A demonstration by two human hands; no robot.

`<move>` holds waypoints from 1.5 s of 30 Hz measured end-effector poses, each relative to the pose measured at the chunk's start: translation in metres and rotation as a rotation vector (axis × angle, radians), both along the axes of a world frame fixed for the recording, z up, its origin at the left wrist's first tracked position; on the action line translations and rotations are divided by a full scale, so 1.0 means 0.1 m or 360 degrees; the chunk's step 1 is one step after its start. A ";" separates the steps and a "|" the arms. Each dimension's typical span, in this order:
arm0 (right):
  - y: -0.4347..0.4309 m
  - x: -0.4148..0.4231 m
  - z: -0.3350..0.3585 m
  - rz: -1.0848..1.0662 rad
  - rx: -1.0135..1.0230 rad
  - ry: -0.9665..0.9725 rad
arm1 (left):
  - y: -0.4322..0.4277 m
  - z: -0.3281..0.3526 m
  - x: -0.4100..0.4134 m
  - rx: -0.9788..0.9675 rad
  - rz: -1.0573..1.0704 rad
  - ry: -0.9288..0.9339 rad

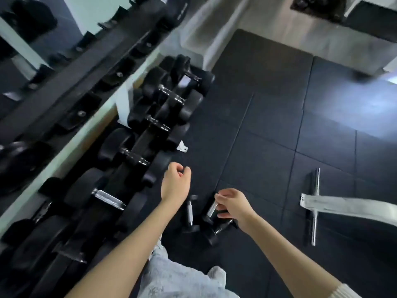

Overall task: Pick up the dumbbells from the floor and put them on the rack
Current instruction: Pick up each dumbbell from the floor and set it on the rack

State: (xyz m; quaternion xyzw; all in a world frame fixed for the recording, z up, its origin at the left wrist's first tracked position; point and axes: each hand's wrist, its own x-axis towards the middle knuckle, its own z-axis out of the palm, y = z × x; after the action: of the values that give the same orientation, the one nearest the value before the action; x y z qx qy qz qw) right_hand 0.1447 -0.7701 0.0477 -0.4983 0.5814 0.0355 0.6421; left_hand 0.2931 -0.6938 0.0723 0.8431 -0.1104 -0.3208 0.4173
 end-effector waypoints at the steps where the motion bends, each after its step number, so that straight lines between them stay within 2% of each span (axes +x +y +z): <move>1: -0.01 -0.24 -0.14 -0.0077 0.0040 0.0022 | -0.05 -0.15 -0.23 0.0045 -0.0080 0.0039; 8: 0.03 -1.37 -1.40 -0.0655 0.0370 0.0167 | -0.29 -1.52 -1.31 0.0439 -0.0757 0.0097; 14: 0.02 -1.74 -2.85 -0.1187 0.0600 0.0127 | -0.41 -2.99 -1.62 0.0703 -0.1022 0.0155; 20: -0.19 -1.85 -4.51 -0.1386 0.0673 -0.0043 | -0.70 -4.55 -1.73 0.0822 -0.1175 0.0083; 24: -0.36 -1.82 -5.49 -0.1368 0.0705 0.0039 | -0.91 -5.50 -1.85 0.0883 -0.1380 0.0068; 26: -0.43 -1.77 -5.93 -0.1350 0.0749 0.0046 | -1.00 -5.92 -1.92 0.0922 -0.1419 0.0124; 28: -0.47 -1.72 -6.31 -0.1358 0.0783 0.0034 | -1.06 -6.27 -1.99 0.0983 -0.1308 0.0265; 33: -0.50 -1.60 -6.81 -0.1366 0.0780 -0.0232 | -1.06 -6.75 -2.12 0.1217 -0.1056 0.0590; 37: -0.42 -1.54 -6.93 -0.1498 0.0772 -0.0339 | -1.00 -6.87 -2.13 0.1349 -0.1160 0.0535; 45: -0.45 -1.51 -6.65 -0.1672 0.0753 -0.0260 | -0.99 -6.51 -2.17 0.1313 -0.1270 0.0492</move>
State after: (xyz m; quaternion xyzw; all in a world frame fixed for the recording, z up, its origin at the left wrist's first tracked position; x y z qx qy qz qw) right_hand -0.0058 -0.8153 -0.6176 0.0128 0.6756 -0.1974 0.7103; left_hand 0.0759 -0.7925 -0.5792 0.7724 -0.2230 -0.5884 -0.0864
